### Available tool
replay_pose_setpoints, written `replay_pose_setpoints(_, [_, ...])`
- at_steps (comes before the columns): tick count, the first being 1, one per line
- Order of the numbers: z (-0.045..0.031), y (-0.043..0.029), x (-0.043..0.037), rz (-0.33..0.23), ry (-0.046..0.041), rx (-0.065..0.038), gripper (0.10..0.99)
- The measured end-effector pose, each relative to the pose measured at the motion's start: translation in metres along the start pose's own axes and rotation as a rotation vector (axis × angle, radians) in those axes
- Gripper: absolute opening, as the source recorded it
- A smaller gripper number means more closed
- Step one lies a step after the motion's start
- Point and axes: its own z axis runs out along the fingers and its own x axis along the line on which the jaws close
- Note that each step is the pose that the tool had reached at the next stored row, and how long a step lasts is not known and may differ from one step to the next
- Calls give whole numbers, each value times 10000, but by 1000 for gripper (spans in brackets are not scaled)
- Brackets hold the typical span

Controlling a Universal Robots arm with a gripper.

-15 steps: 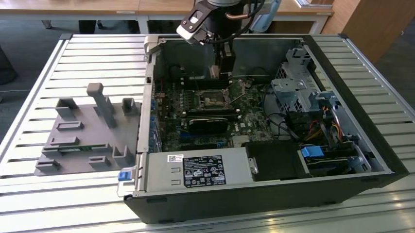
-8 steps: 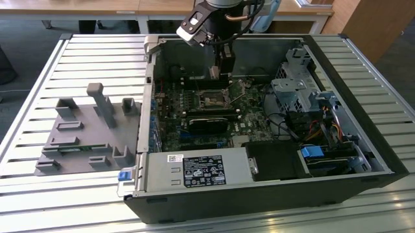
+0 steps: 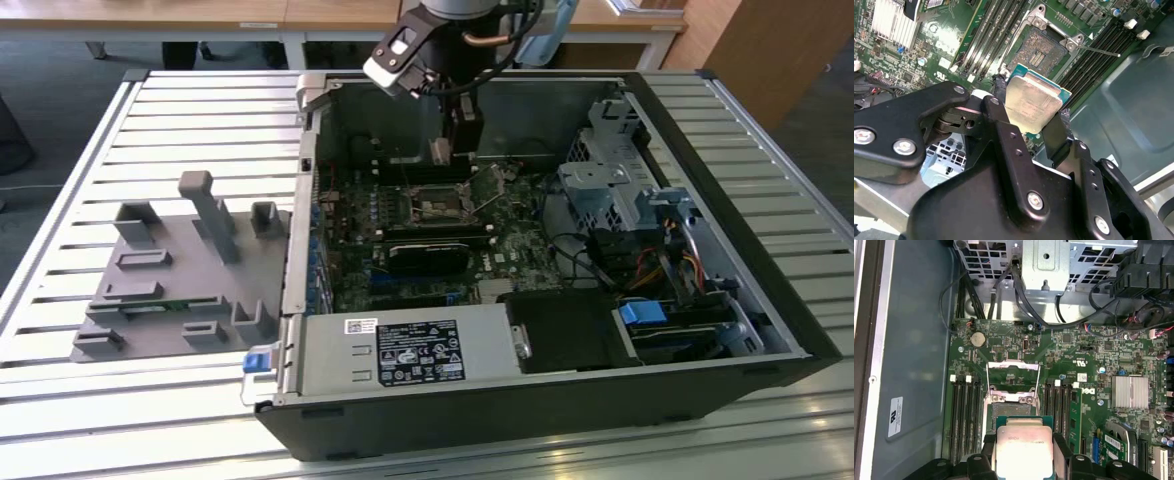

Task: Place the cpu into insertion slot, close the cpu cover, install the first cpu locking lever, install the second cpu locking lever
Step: 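Place the cpu into insertion slot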

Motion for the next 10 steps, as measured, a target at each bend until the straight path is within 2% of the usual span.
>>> replay_pose_setpoints(10, [46,-9,0,1,0,0,537])
